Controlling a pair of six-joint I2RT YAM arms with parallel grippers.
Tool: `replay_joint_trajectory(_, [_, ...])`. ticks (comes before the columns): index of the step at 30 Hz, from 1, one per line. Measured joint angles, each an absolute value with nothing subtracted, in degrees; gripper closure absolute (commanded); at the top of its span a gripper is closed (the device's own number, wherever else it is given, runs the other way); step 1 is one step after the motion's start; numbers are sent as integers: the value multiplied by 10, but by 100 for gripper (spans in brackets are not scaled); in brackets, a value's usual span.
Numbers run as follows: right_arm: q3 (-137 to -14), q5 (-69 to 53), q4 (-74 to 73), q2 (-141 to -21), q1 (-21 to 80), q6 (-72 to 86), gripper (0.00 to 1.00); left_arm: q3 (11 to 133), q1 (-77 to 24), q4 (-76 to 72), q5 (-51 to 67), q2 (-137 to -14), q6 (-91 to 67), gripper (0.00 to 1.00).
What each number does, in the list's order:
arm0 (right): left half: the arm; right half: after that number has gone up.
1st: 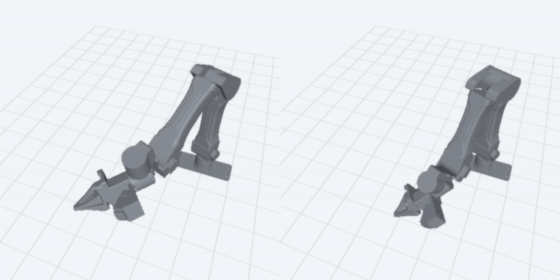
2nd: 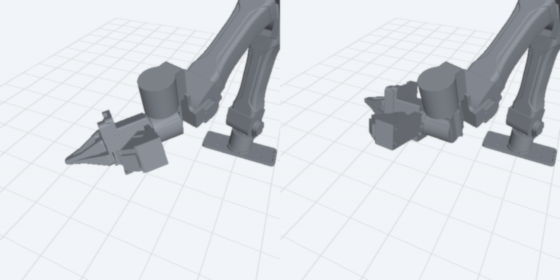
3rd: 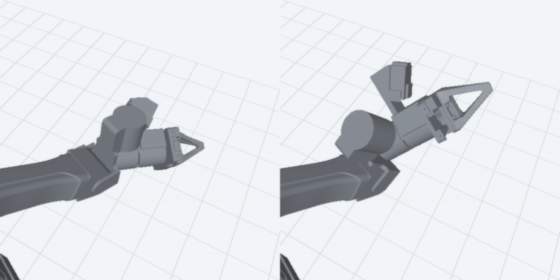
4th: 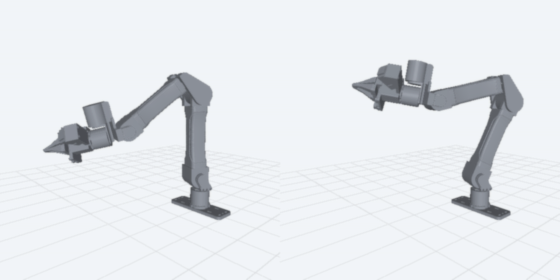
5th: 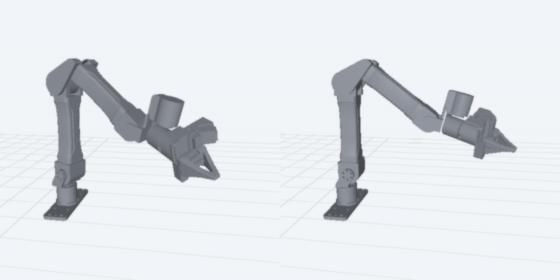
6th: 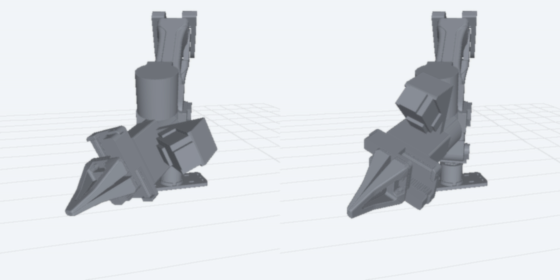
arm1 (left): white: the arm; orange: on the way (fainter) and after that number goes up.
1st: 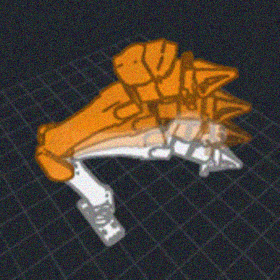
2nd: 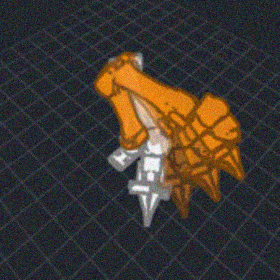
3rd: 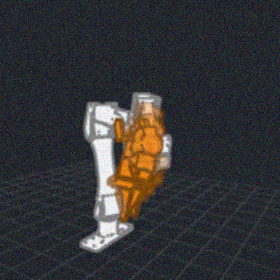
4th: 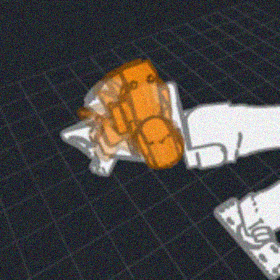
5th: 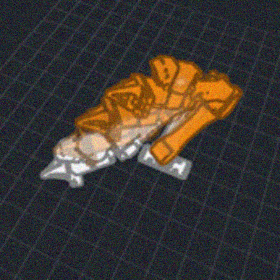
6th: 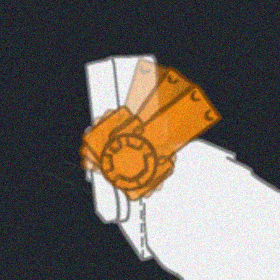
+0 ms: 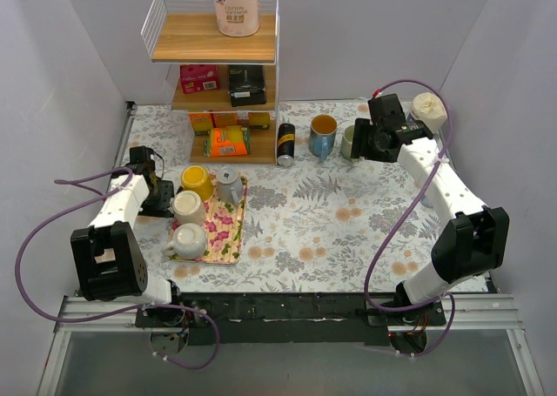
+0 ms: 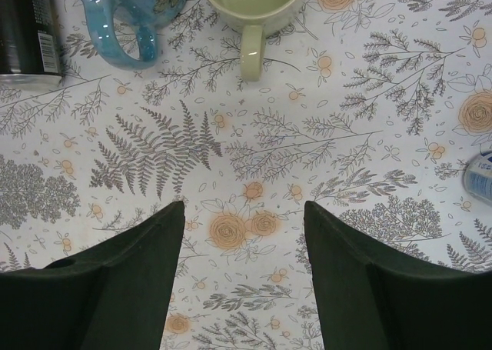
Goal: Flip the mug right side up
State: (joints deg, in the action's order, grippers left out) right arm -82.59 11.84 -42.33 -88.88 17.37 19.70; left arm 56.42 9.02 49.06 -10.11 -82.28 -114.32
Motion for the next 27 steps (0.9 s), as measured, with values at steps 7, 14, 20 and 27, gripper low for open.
replay_joint_trajectory(7, [-825, 121, -422, -888, 173, 197, 30, 554, 91, 475, -83, -835, -1144, 67])
replay_joint_trajectory(14, [-808, 123, -422, -884, 173, 197, 30, 555, 93, 470, -60, -841, -1149, 100])
replay_joint_trajectory(20, [-808, 126, -422, -884, 173, 197, 30, 555, 93, 473, -57, -835, -1148, 100])
replay_joint_trajectory(27, [-810, 122, -423, -884, 173, 197, 29, 560, 91, 482, -49, -775, -1143, 100])
